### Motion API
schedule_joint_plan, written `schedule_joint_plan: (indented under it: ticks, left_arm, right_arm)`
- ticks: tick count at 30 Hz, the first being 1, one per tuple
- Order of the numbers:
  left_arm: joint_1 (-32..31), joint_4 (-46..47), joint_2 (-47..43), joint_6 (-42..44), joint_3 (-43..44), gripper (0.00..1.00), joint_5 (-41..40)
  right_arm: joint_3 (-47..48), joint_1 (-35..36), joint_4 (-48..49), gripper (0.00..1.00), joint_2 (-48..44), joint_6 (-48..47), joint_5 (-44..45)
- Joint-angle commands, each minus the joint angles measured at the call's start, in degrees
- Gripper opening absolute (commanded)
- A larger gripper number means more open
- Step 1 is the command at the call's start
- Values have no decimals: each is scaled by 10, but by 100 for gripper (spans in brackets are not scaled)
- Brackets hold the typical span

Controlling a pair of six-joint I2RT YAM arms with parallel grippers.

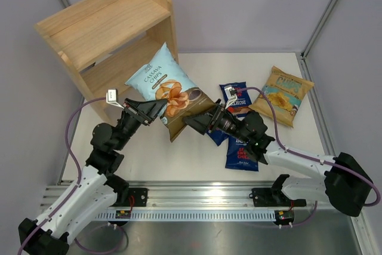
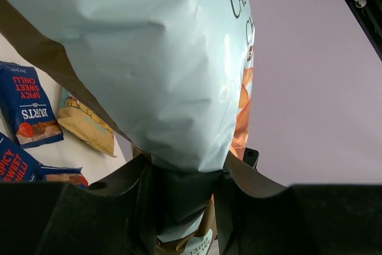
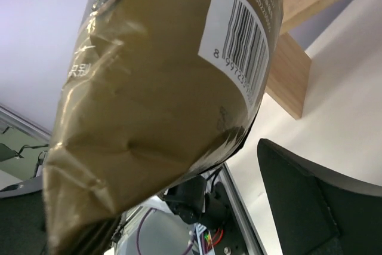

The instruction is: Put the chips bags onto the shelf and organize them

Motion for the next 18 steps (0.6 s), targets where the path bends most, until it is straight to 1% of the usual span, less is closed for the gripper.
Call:
schedule_joint_plan:
  ticks: [1, 4, 8, 12, 14, 15, 16, 17, 18]
  left_arm:
    - [-6, 49, -16, -11, 3, 22, -11]
    - [-6, 39, -16, -5, -2, 22, -6]
    - [-7, 39, -10, 12, -9, 21, 11]
    - [-7, 7, -8, 50, 3, 22, 38]
    - [-7, 3, -3, 60, 10, 22, 62]
    - [-7, 9, -1, 59, 9, 22, 69]
    - [-7, 11, 0, 59, 7, 22, 76]
    - [-7, 9, 0, 61, 7, 23, 81]
    - [-7, 4, -2, 64, 6, 24, 88]
  right_arm:
    - [22, 8, 132, 98, 29, 7, 45]
    - [34, 14, 173, 98, 49, 12, 41]
    - [42, 16, 186, 97, 61, 14, 58]
    - [41, 16, 162, 98, 54, -4, 67]
    - [43, 16, 152, 94, 51, -8, 68]
    - [49, 16, 146, 91, 52, -16, 68]
    - [52, 16, 131, 83, 52, -19, 69]
    - [52, 16, 130, 69, 55, -19, 73]
    - [49, 16, 134, 60, 56, -22, 76]
